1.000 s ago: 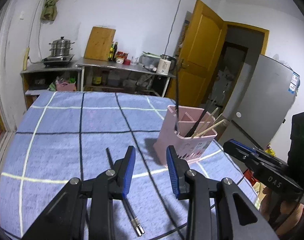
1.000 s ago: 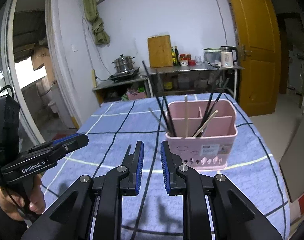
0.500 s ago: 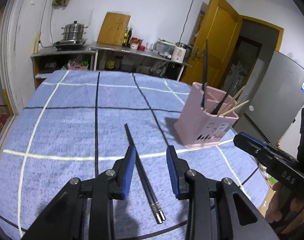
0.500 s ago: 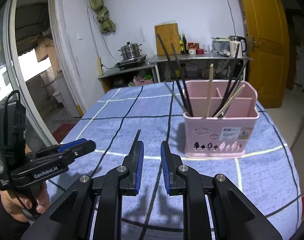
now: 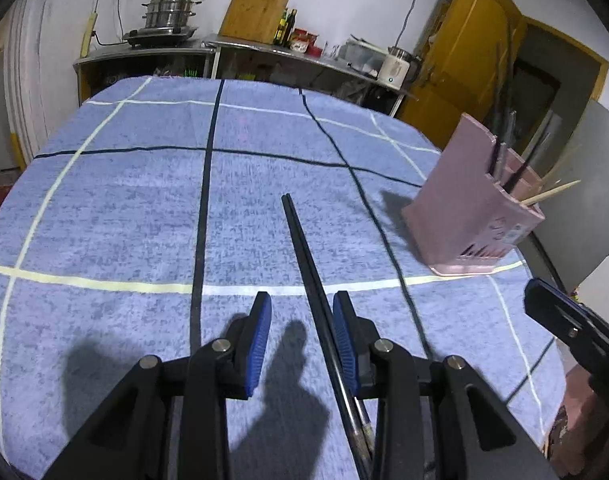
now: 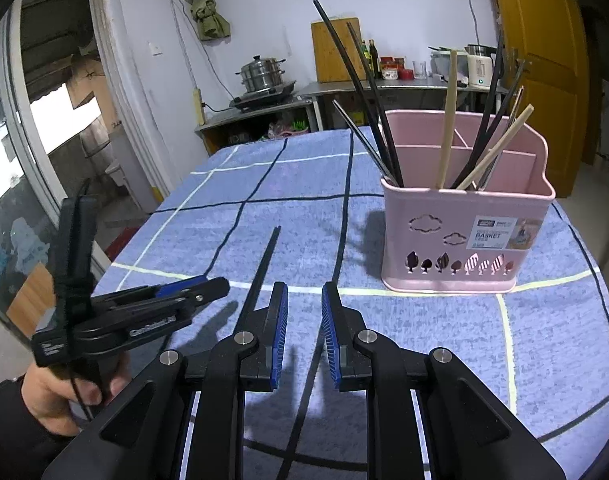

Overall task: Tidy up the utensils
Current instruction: 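Close the left gripper on a black chopstick while the right gripper closes on another, then lift both black chopsticks upright with both grippers above the pink basket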

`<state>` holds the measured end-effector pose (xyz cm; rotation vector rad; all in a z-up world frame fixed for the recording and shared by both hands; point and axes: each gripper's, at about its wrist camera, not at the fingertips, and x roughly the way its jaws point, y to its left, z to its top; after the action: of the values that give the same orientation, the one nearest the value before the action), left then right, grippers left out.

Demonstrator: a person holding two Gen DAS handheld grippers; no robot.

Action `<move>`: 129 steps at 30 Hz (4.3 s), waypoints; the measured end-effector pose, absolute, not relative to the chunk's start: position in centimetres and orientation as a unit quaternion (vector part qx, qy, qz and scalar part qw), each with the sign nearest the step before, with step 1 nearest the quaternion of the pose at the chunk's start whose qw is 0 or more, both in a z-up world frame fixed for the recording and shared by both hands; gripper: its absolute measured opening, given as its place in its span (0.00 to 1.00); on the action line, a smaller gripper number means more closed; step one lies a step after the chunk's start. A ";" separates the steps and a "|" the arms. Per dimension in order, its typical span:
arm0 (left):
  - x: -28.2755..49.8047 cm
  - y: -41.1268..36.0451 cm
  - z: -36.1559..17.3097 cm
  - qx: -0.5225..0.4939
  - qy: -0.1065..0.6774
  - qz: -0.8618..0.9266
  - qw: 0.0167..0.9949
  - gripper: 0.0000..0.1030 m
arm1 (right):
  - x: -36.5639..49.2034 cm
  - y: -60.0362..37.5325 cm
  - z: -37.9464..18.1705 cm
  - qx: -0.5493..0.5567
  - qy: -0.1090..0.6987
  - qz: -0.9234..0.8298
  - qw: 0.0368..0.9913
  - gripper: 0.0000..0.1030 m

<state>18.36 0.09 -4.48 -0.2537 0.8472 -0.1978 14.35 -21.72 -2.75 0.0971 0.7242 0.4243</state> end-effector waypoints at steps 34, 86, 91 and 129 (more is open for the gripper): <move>17.4 3.9 -6.2 -0.082 0.436 -0.018 0.896 0.10 | 15.7 -18.4 -4.6 0.042 0.373 0.240 0.895 0.17; 20.3 6.4 -0.1 -0.120 0.392 -0.047 0.911 0.06 | 22.4 -10.6 -2.3 -0.011 0.383 0.255 0.888 0.05; 19.1 6.1 3.5 -0.114 0.359 -0.059 0.924 0.05 | 21.0 -11.6 0.7 -0.004 0.351 0.258 0.900 0.05; 13.7 1.7 12.0 -0.089 0.306 -0.134 0.938 0.05 | 13.6 -20.1 8.1 0.031 0.271 0.224 0.936 0.05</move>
<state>13.74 1.66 12.01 -0.1816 0.6246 -0.2743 13.57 -20.15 8.12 0.0640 0.5534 0.4579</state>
